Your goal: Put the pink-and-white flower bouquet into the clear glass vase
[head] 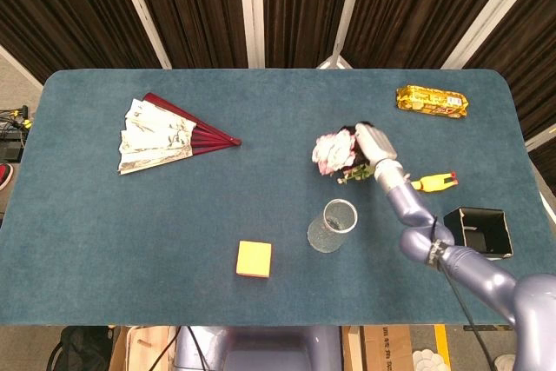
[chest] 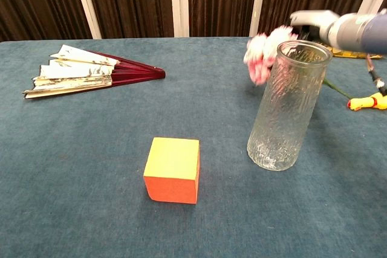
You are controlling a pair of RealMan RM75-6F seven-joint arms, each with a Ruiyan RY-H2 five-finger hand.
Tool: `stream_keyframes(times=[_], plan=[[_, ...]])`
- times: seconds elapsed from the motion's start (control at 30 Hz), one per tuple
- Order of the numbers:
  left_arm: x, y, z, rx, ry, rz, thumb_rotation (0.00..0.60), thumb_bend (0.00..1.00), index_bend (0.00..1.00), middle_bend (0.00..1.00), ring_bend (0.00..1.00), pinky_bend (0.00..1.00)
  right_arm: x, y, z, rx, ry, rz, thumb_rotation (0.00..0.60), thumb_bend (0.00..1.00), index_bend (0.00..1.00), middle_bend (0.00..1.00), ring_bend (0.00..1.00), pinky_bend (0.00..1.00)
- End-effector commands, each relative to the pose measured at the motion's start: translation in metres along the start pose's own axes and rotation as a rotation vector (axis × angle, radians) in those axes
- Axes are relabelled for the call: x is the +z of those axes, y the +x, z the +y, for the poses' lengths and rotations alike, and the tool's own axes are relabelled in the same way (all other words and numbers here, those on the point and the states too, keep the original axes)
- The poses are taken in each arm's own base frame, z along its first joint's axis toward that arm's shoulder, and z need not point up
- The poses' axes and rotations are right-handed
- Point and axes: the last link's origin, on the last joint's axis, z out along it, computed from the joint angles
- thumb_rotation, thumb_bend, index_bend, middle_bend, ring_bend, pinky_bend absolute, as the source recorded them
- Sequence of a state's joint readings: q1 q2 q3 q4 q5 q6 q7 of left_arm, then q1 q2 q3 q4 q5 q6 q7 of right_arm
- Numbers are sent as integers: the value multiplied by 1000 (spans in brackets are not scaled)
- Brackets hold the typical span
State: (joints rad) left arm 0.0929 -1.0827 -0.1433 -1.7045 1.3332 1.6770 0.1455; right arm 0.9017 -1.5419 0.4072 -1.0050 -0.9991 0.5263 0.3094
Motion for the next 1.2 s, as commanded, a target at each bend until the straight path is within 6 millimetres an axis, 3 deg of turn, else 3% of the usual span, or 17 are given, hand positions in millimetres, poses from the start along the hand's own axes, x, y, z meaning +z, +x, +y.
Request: stream_keyframes(times=[0.03, 0.3, 0.53, 0.67, 0.83, 1.2], plan=[[1, 0, 1, -3, -4, -1, 600, 249, 105, 0, 0, 23, 0, 25, -7, 72, 16, 49, 600, 68, 525, 469, 475, 87], [2, 0, 0, -19, -4, -3, 600, 249, 105, 0, 0, 23, -12, 89, -35, 438, 90, 130, 600, 68, 524, 469, 475, 87], [2, 2, -1, -35, -17, 0, 600, 248, 105, 0, 0, 23, -50, 142, -73, 645, 236, 182, 600, 68, 525, 469, 475, 87], [0, 3, -1, -49, -33, -7, 600, 249, 105, 0, 0, 23, -75, 164, -91, 657, 294, 210, 600, 68, 527, 469, 475, 87], [-3, 6, -2, -70, -48, -11, 600, 249, 105, 0, 0, 23, -105, 176, -119, 753, 369, 261, 600, 68, 527, 469, 475, 87], [-2, 13, -10, -112, -59, 7, 600, 249, 106, 0, 0, 23, -150, 169, -180, 851, 425, 299, 600, 68, 527, 469, 475, 87]])
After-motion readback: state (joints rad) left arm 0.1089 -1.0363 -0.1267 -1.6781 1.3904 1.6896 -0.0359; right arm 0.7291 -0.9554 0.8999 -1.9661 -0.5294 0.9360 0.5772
